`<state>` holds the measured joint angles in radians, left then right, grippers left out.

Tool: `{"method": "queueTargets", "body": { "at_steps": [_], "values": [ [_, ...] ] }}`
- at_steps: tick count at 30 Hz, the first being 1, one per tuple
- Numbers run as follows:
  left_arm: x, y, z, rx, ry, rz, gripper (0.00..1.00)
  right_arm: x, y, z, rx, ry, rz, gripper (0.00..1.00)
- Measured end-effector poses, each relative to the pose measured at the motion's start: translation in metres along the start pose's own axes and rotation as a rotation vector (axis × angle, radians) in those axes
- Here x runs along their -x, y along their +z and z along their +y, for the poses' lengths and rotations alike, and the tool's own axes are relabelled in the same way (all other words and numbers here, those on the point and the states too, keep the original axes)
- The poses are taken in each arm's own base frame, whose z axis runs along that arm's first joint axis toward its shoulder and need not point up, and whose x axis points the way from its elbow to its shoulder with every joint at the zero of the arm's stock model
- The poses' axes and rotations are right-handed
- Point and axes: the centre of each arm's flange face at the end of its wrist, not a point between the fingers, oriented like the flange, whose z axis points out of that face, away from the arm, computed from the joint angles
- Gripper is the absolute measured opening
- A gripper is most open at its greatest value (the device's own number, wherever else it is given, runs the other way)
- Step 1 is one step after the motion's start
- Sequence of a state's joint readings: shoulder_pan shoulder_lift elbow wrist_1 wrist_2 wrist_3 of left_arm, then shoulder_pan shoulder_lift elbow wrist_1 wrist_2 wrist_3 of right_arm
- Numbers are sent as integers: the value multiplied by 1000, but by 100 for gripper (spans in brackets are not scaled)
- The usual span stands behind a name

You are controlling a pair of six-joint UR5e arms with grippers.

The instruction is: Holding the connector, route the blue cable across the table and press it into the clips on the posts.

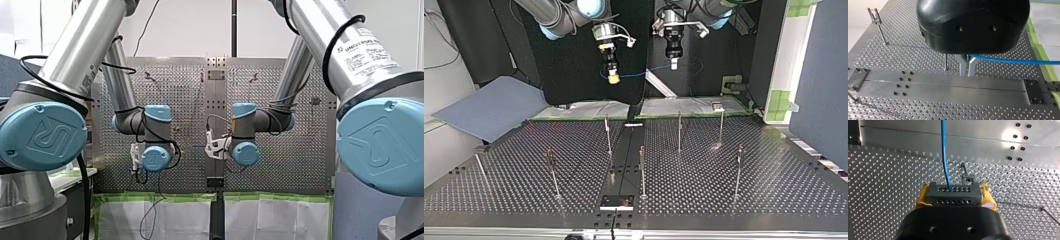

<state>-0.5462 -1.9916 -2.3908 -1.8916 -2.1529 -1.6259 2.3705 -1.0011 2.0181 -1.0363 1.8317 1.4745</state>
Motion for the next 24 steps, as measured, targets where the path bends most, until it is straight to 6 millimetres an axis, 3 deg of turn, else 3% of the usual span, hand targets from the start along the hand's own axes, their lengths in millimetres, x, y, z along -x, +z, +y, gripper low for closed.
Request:
{"method": "queueTargets", "body": {
  "at_steps": [20, 24],
  "values": [
    [1, 0, 1, 4, 3, 0, 0, 0, 0, 0, -1, 0, -1, 0],
    [3, -6, 10, 33, 31, 15, 0, 4, -1, -10, -19, -8, -16, 0]
  ]
}}
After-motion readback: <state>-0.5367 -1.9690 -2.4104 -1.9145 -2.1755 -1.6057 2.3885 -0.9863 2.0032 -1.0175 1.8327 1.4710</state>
